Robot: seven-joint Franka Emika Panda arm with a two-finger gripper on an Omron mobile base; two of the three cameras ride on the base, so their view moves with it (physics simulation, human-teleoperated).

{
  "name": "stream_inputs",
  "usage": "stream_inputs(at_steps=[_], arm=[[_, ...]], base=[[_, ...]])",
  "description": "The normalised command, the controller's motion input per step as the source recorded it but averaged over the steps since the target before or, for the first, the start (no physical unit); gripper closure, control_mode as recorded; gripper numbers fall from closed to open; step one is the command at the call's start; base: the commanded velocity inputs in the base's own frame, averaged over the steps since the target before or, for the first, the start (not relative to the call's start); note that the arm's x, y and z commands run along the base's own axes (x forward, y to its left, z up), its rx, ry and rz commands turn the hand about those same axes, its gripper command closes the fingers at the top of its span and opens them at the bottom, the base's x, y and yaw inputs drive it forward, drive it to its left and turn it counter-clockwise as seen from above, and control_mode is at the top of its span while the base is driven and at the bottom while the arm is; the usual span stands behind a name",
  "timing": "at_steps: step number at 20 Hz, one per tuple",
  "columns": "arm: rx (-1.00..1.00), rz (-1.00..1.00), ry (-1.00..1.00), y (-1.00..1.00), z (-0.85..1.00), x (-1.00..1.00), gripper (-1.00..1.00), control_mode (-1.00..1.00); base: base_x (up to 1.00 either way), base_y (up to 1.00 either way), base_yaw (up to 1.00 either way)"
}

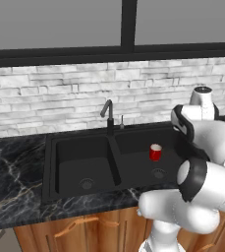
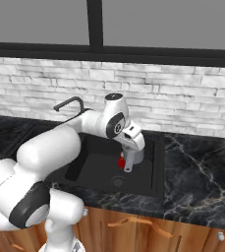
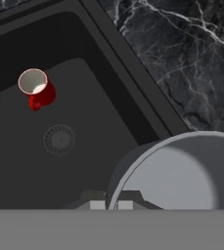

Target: Move any existing items from the left basin to the right basin for drying. Then move the measuring cup from the counter to the left basin of the sink for washing.

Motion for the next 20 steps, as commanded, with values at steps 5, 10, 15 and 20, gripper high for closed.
stream_inputs(at_steps=[5,10,15,20], arm=[[0.02,0.13,0.0,0.61,0.0,0.0,1.0,-1.0],[0.03,0.15,0.0,0.6,0.0,0.0,1.0,-1.0],[0.04,0.16,0.0,0.65,-0.04,0.06,1.0,-1.0],[0.03,0.18,0.0,0.7,-0.06,0.12,1.0,-1.0]], base=[[0.0,0.0,0.0],[0.0,0.0,0.0],[0.0,0.0,0.0],[0.0,0.0,0.0]])
